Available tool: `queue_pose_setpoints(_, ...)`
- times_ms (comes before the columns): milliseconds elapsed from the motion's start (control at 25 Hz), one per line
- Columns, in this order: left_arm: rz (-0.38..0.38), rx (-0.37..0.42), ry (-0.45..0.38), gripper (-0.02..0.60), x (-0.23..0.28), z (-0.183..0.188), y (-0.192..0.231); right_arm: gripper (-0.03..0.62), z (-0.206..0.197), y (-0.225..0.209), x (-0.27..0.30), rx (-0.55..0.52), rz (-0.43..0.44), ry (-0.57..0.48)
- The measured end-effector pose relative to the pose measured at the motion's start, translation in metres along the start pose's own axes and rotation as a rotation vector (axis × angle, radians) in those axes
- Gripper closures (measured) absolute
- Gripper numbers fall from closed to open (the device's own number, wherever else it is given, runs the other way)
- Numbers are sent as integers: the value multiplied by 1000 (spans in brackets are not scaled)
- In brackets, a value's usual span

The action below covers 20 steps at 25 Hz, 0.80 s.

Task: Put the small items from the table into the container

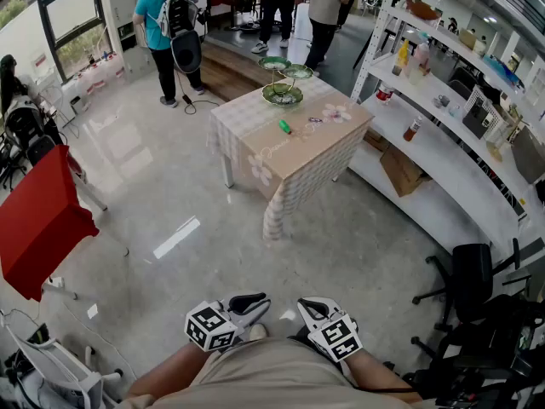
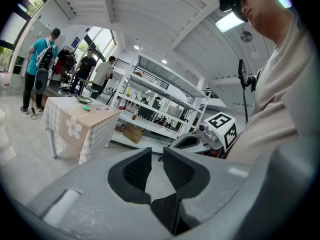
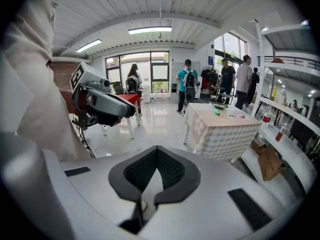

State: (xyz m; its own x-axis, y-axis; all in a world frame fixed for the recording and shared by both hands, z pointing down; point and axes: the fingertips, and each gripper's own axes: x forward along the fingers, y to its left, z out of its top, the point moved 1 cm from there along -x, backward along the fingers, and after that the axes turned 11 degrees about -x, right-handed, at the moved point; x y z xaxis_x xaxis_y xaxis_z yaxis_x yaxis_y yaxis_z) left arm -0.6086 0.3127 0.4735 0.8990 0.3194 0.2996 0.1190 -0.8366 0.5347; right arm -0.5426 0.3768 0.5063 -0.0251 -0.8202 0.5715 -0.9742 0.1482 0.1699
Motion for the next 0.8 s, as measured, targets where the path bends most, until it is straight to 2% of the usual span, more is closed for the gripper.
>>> queue_pose_setpoints(280, -15, 5, 7, 503, 6, 3, 13, 580, 4, -10, 5, 10, -7, 8)
queue_pose_setpoints(440, -11, 4, 1, 503, 23, 15, 19, 580, -8, -26, 14, 17, 12, 25)
queue_pose_setpoints(640, 19, -7, 15, 503, 52, 33, 41, 580, -9, -66, 34, 49, 30, 3)
queue_pose_setpoints(800, 27, -19, 35, 503, 90, 55, 57, 580, -10, -117, 44, 64, 28, -23)
